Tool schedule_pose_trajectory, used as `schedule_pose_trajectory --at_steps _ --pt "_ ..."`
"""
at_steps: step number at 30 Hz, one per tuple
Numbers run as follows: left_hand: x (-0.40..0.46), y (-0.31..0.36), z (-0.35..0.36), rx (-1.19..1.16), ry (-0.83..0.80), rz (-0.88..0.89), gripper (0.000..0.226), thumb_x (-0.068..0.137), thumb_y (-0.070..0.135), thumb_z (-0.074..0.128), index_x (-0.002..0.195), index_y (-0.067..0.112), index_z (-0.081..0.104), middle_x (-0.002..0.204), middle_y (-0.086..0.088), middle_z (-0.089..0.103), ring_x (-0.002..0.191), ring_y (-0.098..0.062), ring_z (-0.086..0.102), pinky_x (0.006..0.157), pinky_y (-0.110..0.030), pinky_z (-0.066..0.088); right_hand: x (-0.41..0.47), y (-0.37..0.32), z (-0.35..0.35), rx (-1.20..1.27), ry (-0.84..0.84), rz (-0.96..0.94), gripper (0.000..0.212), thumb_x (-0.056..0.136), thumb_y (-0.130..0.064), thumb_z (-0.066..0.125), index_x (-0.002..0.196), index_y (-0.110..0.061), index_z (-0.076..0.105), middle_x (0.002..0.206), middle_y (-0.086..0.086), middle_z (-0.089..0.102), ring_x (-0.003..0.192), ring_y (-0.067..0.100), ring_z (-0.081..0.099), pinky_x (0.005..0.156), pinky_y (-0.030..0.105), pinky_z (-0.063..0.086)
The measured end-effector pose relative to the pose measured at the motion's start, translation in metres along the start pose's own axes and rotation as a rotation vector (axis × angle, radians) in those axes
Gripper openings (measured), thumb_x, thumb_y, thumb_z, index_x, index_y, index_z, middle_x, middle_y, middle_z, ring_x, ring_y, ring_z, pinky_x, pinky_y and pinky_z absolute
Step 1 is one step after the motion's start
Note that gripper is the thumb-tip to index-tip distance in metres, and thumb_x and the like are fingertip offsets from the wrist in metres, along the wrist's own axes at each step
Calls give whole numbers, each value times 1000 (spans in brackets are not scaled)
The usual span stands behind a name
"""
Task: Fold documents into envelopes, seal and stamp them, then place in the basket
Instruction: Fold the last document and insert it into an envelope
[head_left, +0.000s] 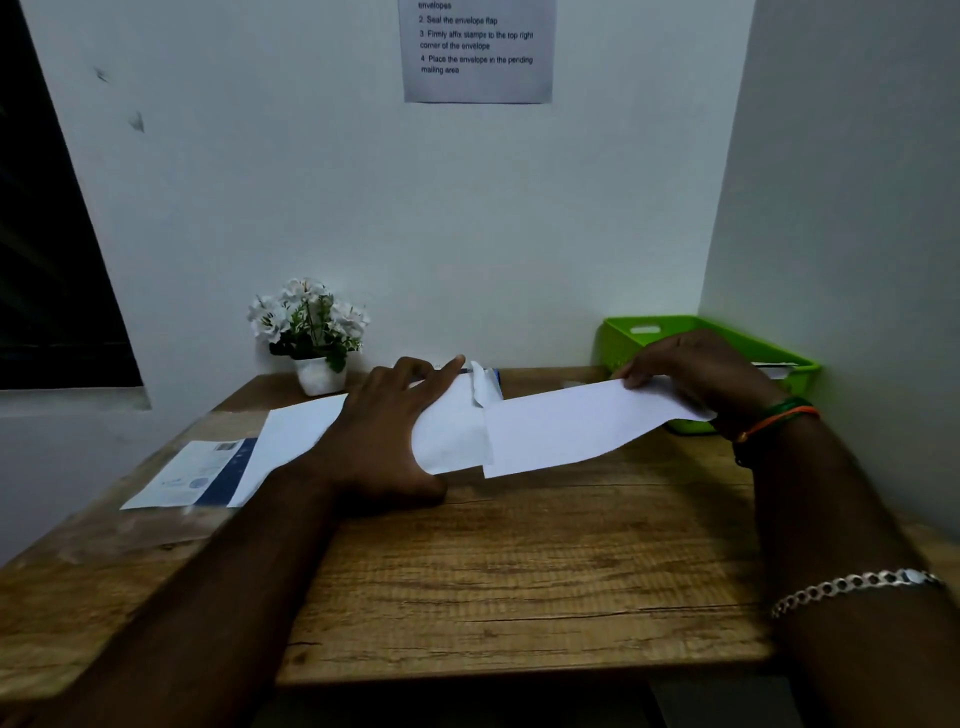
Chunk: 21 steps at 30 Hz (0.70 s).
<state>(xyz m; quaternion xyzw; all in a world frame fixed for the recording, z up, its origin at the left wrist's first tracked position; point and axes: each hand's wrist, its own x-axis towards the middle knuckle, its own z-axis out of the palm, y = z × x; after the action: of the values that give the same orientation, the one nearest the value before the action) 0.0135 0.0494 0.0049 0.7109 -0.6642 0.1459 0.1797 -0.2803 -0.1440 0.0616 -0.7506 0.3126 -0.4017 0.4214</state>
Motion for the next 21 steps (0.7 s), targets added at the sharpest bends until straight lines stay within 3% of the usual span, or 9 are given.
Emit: schedule_pose_trajectory --at_steps 5,10,14,17,19,21 --pt "-1 9 -4 14 -8 52 131 49 62 73 156 56 -2 144 12 31 125 -18 33 105 -41 33 1 0 -2 -27 32 2 13 72 7 68 73 -2 78 68 0 76 67 5 68 67 18 51" --pt "0 19 -2 10 -17 89 129 49 66 69 156 56 -1 142 14 31 127 -20 36 106 -45 36 -6 -7 7 49 26 -35 31 73 11 68 61 -16 79 65 -3 75 62 2 68 58 10 49" --pt "2 20 4 38 -28 103 126 52 70 65 158 51 -1 144 12 30 132 -23 33 109 -38 25 -13 -12 35 14 -117 -18 11 78 4 73 88 4 78 81 12 74 81 18 65 77 26 50" --pt "4 21 9 65 -32 85 123 55 74 59 157 51 -5 146 9 28 135 -23 31 110 -36 19 -20 -16 62 40 -182 -5 17 89 -1 69 103 8 73 95 23 71 84 21 63 74 29 50" --pt "3 20 11 49 -35 57 121 56 74 59 155 54 -8 146 9 27 136 -24 30 112 -41 24 -23 -18 73 64 -193 41 21 96 -12 64 110 2 72 98 20 72 83 20 64 72 31 52" --pt "4 19 11 47 -33 35 121 55 75 59 155 54 -7 145 10 27 135 -23 30 112 -46 30 -24 -18 75 108 -162 133 23 99 -20 61 113 -3 69 84 8 69 70 15 63 68 31 53"
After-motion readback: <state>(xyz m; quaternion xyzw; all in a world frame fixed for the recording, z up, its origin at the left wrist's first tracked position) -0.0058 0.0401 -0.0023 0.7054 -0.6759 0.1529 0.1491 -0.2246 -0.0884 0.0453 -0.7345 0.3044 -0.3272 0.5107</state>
